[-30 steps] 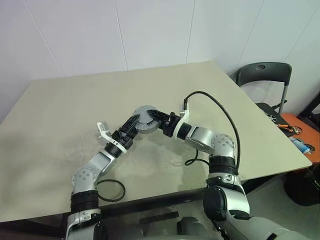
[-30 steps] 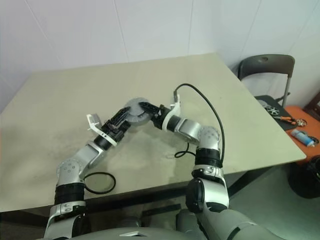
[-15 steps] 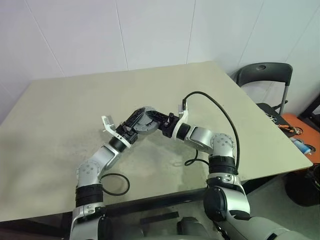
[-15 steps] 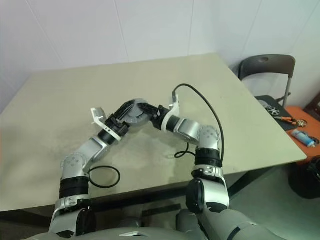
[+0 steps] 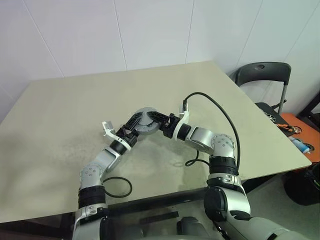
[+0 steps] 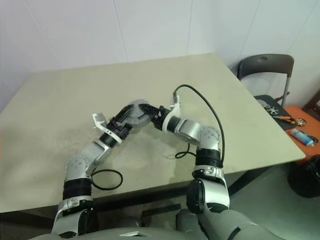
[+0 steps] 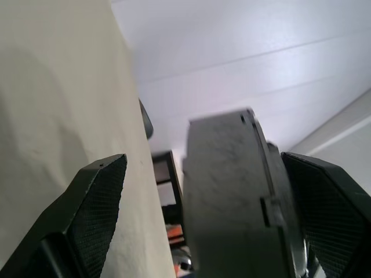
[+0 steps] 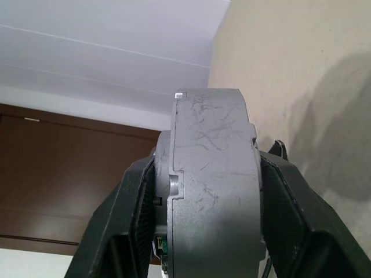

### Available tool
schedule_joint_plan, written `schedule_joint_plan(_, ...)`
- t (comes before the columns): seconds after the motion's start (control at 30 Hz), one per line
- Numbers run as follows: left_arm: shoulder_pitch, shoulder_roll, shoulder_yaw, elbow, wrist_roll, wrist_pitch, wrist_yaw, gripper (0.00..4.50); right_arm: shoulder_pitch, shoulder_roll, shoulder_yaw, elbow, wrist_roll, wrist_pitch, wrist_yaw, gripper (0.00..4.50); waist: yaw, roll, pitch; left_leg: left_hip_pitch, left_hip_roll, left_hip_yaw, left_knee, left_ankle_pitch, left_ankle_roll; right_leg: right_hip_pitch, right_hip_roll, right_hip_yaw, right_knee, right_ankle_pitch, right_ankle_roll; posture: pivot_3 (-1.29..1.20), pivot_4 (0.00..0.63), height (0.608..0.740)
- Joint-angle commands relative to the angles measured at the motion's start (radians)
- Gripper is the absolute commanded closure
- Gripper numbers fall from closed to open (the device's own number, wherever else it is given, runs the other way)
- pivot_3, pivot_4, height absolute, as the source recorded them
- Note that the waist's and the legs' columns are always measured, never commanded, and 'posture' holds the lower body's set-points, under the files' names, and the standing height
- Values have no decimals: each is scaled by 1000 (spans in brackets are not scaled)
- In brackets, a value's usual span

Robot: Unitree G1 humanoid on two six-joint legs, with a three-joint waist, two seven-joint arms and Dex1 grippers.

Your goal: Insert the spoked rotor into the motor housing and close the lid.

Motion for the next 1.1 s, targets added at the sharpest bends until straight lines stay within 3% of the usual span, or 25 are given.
schedule_joint_plan(0.03, -6, 9, -4, -5, 15, 7, -22, 0, -32, 10, -1, -33, 31, -8, 19, 2361, 0, 0, 0, 0, 0, 0, 0, 0, 0, 0, 0, 0, 0, 0, 0, 0, 0, 740)
schedule_joint_plan(0.3, -1, 19, -39, -18, 17, 82, -96, 0, -30, 12, -1, -37, 32, -7, 16, 2361, 0, 0, 0, 0, 0, 0, 0, 0, 0, 0, 0, 0, 0, 0, 0, 0, 0, 740)
schedule_joint_plan(0.5, -4, -6, -14, -19, 18, 70, -43, 0, -28, 9, -1, -39, 32, -5, 14, 2361, 0, 0, 0, 0, 0, 0, 0, 0, 0, 0, 0, 0, 0, 0, 0, 0, 0, 740)
schedule_joint_plan(0.6, -8, -10, -4, -22, 28, 53, -23, 572, -27, 9, -2, -39, 31, -7, 13, 2364, 0, 0, 0, 0, 0, 0, 0, 0, 0, 0, 0, 0, 0, 0, 0, 0, 0, 740)
schedule_joint_plan(0.73, -19, -14, -1, -38, 14, 60, 4, 1962, -27, 10, -3, -38, 26, -7, 15, 2364, 0, 0, 0, 0, 0, 0, 0, 0, 0, 0, 0, 0, 0, 0, 0, 0, 0, 740)
schedule_joint_plan(0.77, -21, -16, -1, -45, 9, 62, 11, 2092, -27, 11, -4, -38, 25, -7, 16, 2364, 0, 0, 0, 0, 0, 0, 0, 0, 0, 0, 0, 0, 0, 0, 0, 0, 0, 740)
schedule_joint_plan(1.1, -40, -31, 2, -90, -33, 59, 80, 2095, -31, 21, -7, -28, 16, -30, 19, 2364, 0, 0, 0, 0, 0, 0, 0, 0, 0, 0, 0, 0, 0, 0, 0, 0, 0, 740)
